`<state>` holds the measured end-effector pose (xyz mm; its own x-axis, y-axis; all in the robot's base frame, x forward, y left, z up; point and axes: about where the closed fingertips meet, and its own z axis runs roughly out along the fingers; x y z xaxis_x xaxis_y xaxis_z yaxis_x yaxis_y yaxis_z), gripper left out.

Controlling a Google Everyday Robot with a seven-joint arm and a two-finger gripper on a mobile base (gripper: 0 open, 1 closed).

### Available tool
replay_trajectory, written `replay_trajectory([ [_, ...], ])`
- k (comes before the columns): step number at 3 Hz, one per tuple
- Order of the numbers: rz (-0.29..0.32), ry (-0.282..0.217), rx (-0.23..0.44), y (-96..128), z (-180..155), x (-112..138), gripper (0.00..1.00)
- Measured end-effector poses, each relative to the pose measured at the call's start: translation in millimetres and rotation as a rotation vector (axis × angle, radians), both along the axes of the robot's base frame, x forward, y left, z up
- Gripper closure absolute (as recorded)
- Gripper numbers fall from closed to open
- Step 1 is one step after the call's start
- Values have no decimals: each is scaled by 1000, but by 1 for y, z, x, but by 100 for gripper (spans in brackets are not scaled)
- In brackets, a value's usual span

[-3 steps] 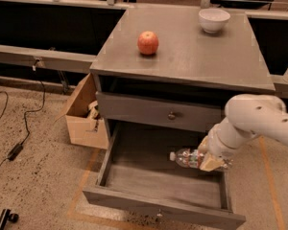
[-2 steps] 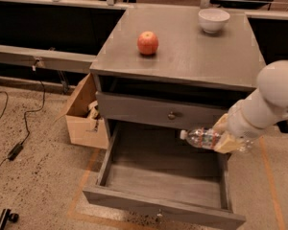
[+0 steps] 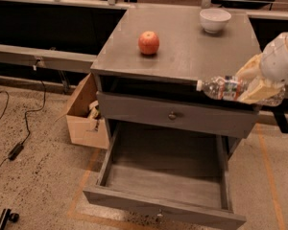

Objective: Pick water bottle from middle drawer and place on counter

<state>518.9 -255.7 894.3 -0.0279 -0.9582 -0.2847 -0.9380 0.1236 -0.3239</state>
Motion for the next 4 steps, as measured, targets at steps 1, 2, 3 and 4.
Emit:
replay_trajectory([
  [1,39,-107,-48,-9,38,50,100],
  [2,79,-153,-78,-12,43,111,100],
  [3,112,-161,-67,-12,33,157,100],
  [4,127,-177,-25,-11,25,189,82],
])
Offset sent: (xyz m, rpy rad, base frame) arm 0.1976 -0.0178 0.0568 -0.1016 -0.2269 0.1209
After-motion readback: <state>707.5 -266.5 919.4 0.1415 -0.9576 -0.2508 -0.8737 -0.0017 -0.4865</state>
